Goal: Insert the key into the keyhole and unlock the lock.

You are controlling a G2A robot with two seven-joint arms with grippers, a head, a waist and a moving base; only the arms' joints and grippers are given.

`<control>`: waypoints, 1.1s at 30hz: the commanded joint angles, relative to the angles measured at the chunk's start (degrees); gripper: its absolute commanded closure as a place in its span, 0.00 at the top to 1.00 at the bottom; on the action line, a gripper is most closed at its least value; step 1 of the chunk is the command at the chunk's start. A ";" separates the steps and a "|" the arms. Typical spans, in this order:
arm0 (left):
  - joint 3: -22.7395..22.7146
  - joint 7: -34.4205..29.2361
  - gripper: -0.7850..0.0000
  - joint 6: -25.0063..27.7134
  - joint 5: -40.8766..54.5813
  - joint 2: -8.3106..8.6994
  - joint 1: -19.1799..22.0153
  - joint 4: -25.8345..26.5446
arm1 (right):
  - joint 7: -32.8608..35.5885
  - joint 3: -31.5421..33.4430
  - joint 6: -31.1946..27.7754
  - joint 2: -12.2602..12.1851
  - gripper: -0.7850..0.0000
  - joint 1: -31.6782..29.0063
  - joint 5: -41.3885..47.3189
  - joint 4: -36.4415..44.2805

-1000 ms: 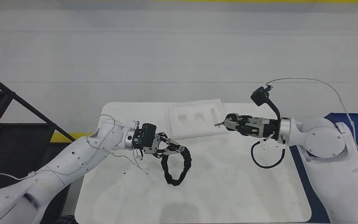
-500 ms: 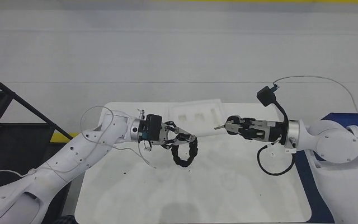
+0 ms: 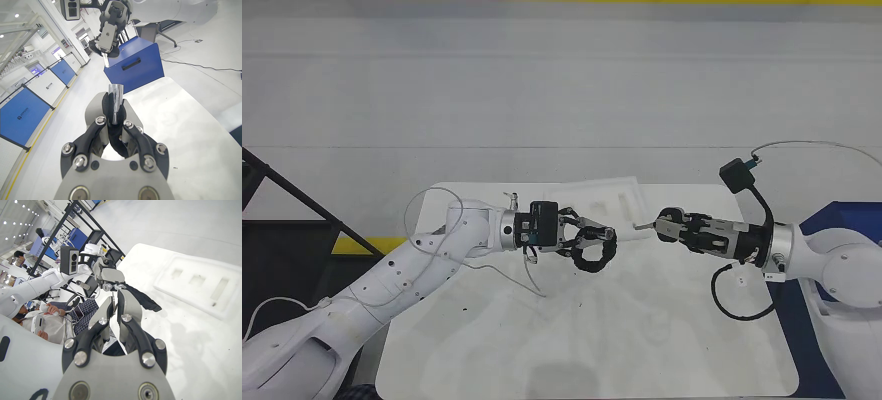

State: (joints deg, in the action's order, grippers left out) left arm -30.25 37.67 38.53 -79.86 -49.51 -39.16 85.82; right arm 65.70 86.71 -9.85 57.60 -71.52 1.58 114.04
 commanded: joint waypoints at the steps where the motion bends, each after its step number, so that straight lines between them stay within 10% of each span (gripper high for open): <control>1: -0.01 0.06 0.00 0.08 -0.04 0.03 0.00 0.03 | 0.00 0.00 0.00 0.00 0.00 0.00 0.00 0.00; 19: -1.24 1.25 0.00 -4.68 -0.51 -0.52 -2.09 0.88 | -2.23 -0.65 1.89 -0.21 0.00 -1.07 -4.70 2.45; 33: 2.32 5.48 0.00 -14.01 -4.03 -6.61 -2.00 -7.30 | -3.93 -3.21 8.60 -0.95 0.00 -3.03 -18.04 12.49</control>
State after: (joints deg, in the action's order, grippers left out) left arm -28.31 42.93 25.07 -83.43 -55.59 -41.30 79.13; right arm 62.06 83.60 -1.58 56.70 -74.41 -15.46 126.06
